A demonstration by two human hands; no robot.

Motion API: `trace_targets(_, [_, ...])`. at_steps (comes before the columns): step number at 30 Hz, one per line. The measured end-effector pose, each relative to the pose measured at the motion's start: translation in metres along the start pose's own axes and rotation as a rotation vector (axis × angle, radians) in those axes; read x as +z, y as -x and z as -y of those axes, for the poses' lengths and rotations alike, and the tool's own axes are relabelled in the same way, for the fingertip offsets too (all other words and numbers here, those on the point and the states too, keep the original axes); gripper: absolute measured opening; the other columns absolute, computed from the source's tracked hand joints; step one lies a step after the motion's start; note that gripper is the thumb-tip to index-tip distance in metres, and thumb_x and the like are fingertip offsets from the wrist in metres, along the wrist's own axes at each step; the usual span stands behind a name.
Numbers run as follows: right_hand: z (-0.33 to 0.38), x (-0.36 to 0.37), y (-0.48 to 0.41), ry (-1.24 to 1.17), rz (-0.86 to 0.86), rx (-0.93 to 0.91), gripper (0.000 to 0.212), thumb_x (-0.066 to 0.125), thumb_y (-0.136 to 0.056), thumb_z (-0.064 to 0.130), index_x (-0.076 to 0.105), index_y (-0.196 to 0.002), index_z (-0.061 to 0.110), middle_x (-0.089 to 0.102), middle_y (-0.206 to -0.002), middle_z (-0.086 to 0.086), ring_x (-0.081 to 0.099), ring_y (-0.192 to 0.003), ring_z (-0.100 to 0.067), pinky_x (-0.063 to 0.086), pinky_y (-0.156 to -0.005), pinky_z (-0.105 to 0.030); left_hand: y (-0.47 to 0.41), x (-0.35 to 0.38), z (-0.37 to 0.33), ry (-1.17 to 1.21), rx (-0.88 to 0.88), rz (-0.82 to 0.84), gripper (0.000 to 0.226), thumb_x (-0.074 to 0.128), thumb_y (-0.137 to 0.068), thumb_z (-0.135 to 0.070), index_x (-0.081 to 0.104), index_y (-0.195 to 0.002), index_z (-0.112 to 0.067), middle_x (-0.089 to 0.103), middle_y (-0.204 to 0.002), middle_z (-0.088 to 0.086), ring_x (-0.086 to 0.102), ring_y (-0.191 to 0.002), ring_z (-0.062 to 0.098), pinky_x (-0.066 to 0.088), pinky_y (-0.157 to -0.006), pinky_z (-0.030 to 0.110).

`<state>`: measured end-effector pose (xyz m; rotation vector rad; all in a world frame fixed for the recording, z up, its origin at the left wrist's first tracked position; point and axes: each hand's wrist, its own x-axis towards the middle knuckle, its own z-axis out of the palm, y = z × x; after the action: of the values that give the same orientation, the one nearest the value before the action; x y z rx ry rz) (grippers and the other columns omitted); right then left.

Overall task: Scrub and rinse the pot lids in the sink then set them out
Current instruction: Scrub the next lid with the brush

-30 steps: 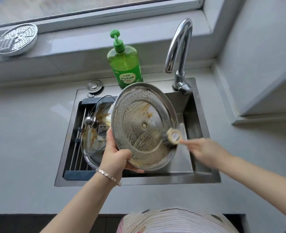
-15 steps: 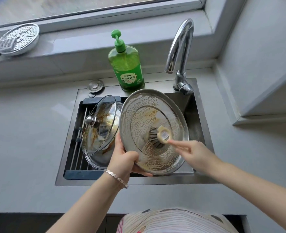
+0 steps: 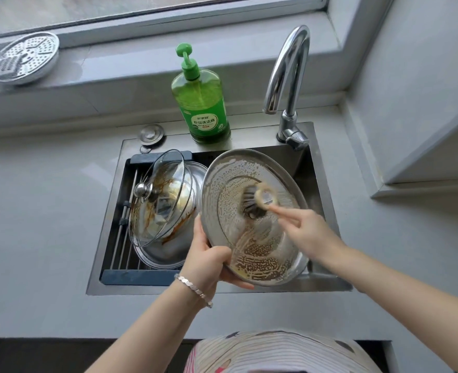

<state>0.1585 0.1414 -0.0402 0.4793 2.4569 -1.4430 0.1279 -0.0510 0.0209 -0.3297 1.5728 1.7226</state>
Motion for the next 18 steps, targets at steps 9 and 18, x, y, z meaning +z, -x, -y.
trace_targets(9, [0.006, -0.007, -0.022, 0.105, -0.046, -0.063, 0.037, 0.046, -0.096, 0.02, 0.051, -0.13, 0.035, 0.063, -0.122, 0.001, 0.061, -0.069, -0.017, 0.049, -0.066, -0.028, -0.001, 0.002, -0.002, 0.043, -0.047, 0.032, 0.075, 0.032, -0.078, 0.025, 0.04, -0.11, -0.043, 0.051, -0.119, 0.012, 0.062, -0.081, 0.051, 0.052, -0.037, 0.045])
trace_targets(18, [0.026, -0.014, -0.025, 0.512, -0.172, -0.205, 0.045, 0.041, -0.097, 0.02, 0.041, -0.134, 0.045, 0.057, -0.065, -0.004, 0.049, -0.058, -0.023, 0.036, -0.05, -0.032, -0.004, -0.006, -0.003, -0.064, -0.126, 0.076, 0.073, 0.03, -0.078, 0.022, 0.041, -0.102, -0.046, 0.052, -0.115, 0.015, 0.065, -0.068, 0.046, 0.052, -0.038, 0.046])
